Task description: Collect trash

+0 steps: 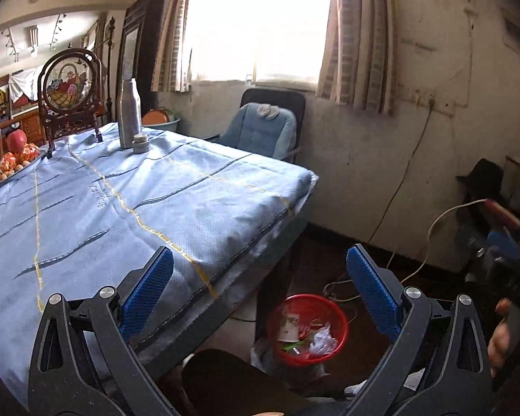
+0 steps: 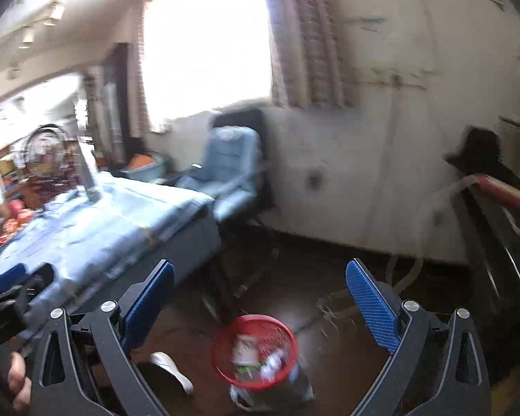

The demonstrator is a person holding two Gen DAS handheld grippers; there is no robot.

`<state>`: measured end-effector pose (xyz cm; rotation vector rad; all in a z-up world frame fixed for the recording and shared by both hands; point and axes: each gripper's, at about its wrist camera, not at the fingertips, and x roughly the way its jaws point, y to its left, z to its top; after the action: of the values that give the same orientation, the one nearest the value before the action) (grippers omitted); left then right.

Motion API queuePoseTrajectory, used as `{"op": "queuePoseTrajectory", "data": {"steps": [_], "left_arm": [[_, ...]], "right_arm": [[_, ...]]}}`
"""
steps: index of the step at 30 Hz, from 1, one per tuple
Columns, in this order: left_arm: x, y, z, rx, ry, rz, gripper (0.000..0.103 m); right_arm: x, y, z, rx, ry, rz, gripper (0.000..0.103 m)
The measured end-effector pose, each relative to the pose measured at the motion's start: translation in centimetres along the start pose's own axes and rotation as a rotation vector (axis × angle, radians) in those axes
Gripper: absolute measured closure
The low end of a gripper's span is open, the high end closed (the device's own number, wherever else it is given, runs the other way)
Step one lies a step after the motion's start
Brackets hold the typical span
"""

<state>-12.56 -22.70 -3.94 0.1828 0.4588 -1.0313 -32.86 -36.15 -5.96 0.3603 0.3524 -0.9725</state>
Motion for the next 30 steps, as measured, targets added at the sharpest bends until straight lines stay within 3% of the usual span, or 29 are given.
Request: {"op": "queuePoseTrajectory", "data": {"steps": [3,5,9,13,17,20,25,30], "left_arm": [[-0.4,-0.1,-0.8,0.003,-0.018,-0.050,0.007],[0.4,-1.2,-1.8,0.035,0.000,-0.015,0.007],[4.0,-3.3,-4.5,0.094,0.167,0.022,0.007],[7.6,-4.6,-8.1,0.155,0.307,0.087,0.007],[12.0,-4.0,-9.7,0.096,0.469,0.074,0.007],[14.4,-4.5,-10.3,0.101,0.515,0.072,0.007],[18.1,-7.1,-11.8,0.218,0.557,0.025,0.007],[19.9,-5.3,-12.8,0.168,0.597,0.058,0.007]], "right_arm": [[-1.3,0.9,-0.8,-0.072,-0.043,-0.068,0.006],[-1.2,2.3,-2.2,-0.197,-0.067,-0.080,0.006],[2.7,3.1,-6.1,-0.323,0.083,-0.103,0.006],[7.5,0.2,-8.7,-0.223,0.283,-0.143,0.006],[9.7,-2.7,-9.6,-0.105,0.343,-0.135,0.006],[10.8,-3.0,-10.8,-0.096,0.361,-0.131,0.006],[12.7,-3.4,-12.1,-0.051,0.454,-0.117,0.006],[13.3,-2.4,-12.2,-0.084,0.464,-0.121,0.006]]}}
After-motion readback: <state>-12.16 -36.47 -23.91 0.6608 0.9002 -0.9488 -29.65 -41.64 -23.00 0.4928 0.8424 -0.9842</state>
